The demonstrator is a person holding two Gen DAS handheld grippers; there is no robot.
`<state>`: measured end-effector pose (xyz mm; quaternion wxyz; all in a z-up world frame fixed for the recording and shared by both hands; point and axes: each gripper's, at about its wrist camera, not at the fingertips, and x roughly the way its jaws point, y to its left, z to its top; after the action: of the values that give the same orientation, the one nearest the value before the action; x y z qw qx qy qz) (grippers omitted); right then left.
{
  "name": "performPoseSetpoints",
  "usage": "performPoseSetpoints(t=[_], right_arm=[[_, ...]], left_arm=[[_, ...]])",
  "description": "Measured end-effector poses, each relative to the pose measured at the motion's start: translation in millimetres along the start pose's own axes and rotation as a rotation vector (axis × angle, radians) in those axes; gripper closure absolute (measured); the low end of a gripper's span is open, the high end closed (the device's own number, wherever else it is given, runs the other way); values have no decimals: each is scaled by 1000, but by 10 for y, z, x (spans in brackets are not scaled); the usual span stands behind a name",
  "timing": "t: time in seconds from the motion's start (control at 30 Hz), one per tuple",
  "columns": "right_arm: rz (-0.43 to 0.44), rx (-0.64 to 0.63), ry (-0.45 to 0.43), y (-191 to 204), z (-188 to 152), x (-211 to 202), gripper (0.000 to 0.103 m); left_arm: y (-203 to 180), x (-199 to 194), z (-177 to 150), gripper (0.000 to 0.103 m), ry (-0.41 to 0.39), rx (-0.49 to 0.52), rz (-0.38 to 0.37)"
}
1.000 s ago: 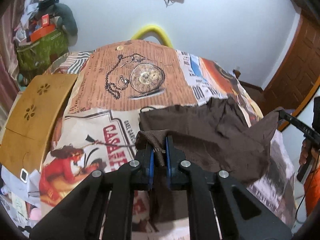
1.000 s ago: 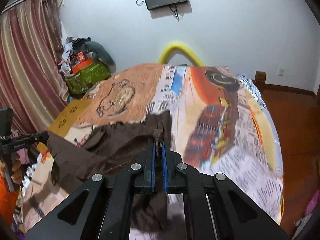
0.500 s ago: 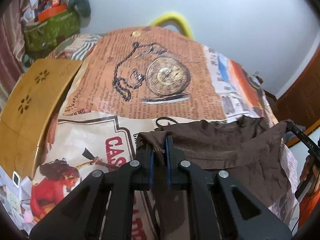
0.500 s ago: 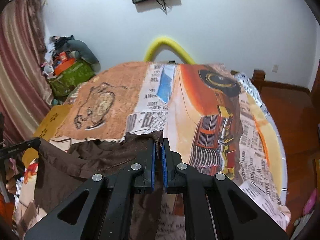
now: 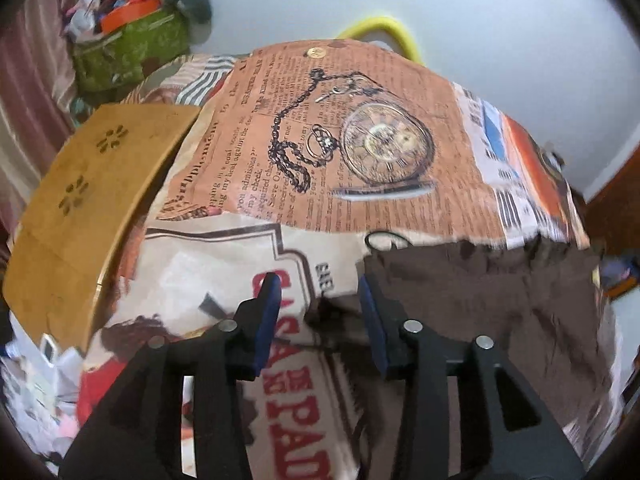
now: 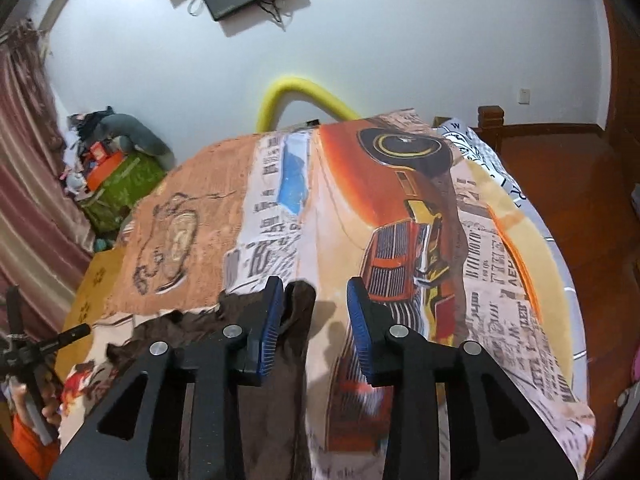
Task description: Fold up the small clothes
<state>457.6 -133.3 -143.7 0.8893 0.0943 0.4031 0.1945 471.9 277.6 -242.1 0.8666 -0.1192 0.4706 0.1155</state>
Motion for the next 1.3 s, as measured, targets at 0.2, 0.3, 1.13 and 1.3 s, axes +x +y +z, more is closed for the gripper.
performPoseSetpoints(t=[0.2,0.3,1.13,1.3], right_arm=[[14,-100,15,132,-309,-361,65],[11,-149,31,209,-565,-542,65],[53,-133,138,293,-1588,-920,57],[60,-128,113,299,-1643,-1135,57]], left_arm=[[-123,-341,-433,49,13,101,-29],[-178,-453,-650,44,36,129,-60],[-687,-498,-1520,95,200,234,-127],[-921,-702,-1875,95,225,251,-172]])
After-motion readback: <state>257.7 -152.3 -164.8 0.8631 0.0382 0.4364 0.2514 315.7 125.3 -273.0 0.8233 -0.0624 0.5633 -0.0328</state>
